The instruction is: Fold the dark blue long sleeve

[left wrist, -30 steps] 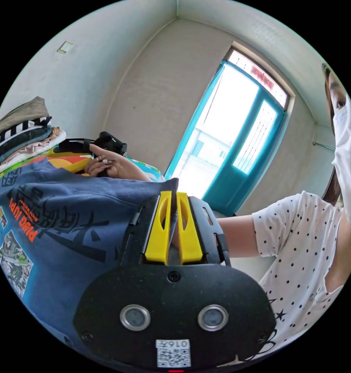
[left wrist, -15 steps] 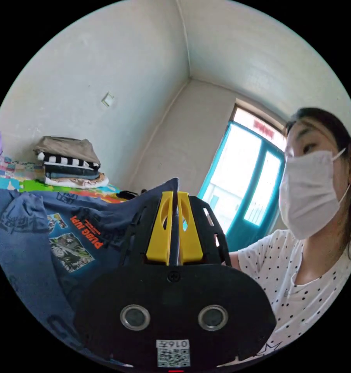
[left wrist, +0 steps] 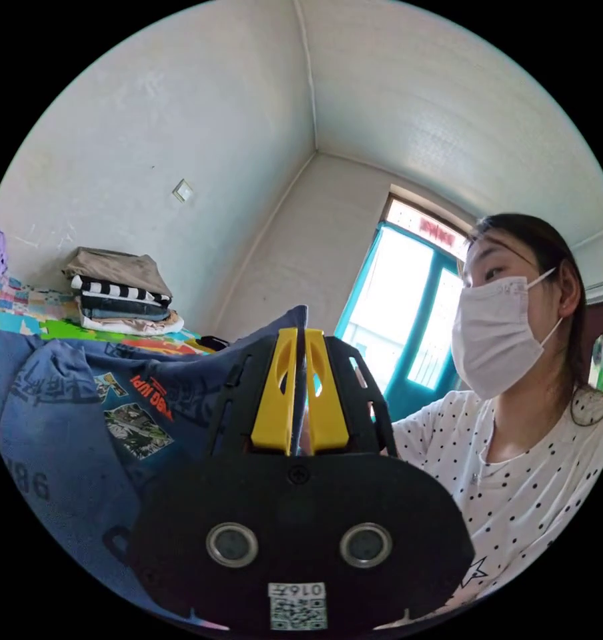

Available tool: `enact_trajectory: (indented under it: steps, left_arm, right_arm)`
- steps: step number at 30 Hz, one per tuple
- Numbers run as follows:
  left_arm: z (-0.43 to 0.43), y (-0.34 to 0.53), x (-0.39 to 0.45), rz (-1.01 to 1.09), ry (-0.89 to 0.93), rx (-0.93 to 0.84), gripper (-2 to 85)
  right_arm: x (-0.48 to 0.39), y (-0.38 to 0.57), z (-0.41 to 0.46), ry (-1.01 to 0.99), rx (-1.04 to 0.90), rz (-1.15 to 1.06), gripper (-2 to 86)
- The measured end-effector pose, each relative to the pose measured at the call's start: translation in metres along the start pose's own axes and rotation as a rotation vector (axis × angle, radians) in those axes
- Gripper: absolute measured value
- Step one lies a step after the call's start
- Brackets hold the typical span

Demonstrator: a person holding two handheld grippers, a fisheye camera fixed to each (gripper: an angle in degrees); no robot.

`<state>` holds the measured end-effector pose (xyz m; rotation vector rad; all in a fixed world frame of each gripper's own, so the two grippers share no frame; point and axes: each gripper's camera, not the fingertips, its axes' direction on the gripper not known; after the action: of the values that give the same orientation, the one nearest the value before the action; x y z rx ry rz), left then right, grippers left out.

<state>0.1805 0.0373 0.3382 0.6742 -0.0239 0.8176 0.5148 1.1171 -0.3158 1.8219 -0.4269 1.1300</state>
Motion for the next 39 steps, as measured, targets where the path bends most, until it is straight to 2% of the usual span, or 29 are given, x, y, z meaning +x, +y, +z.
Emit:
enact_trajectory:
  steps: [3, 6, 8, 11, 16, 22, 25, 30, 36, 39]
  left_arm:
    - [0.013, 0.011, 0.012, -0.009, 0.041, -0.069, -0.8]
    - [0.030, 0.024, 0.022, -0.037, 0.092, -0.139, -0.8]
    - [0.039, 0.032, 0.028, -0.052, 0.110, -0.177, -0.8]
    - [0.055, 0.044, 0.042, -0.074, 0.136, -0.226, -0.8]
    - [0.083, 0.057, 0.074, -0.090, 0.193, -0.298, -0.9]
    - [0.092, 0.060, 0.125, 0.016, 0.110, -0.337, -0.9]
    - [0.062, 0.047, 0.140, 0.040, 0.079, -0.241, -0.9]
    - [-0.049, 0.021, 0.161, 0.079, -0.020, -0.024, -0.9]
    - [-0.204, 0.012, 0.172, 0.059, -0.255, 0.199, -0.9]
    - [-0.280, 0.024, 0.165, -0.003, -0.388, 0.284, -0.9]
  right_arm:
    - [-0.022, -0.006, 0.002, -0.001, 0.067, 0.017, 15.3]
    - [-0.043, -0.015, 0.012, 0.000, 0.044, 0.030, 12.0]
    - [-0.066, -0.021, 0.021, 0.106, 0.038, 0.029, 3.7]
    - [-0.105, -0.021, 0.021, 0.186, 0.074, -0.033, 2.0]
    - [-0.168, -0.014, -0.001, 0.202, 0.169, -0.098, 0.7]
    - [-0.241, -0.006, -0.032, 0.194, 0.252, -0.127, 0.5]
    - [-0.290, -0.012, -0.027, 0.221, 0.231, -0.135, 0.5]
    - [-0.417, -0.025, 0.017, 0.328, 0.182, -0.269, 0.6]
    - [-0.591, -0.045, 0.146, 0.359, 0.049, -0.435, 0.5]
    - [-0.667, -0.050, 0.242, 0.453, -0.035, -0.501, 0.4]
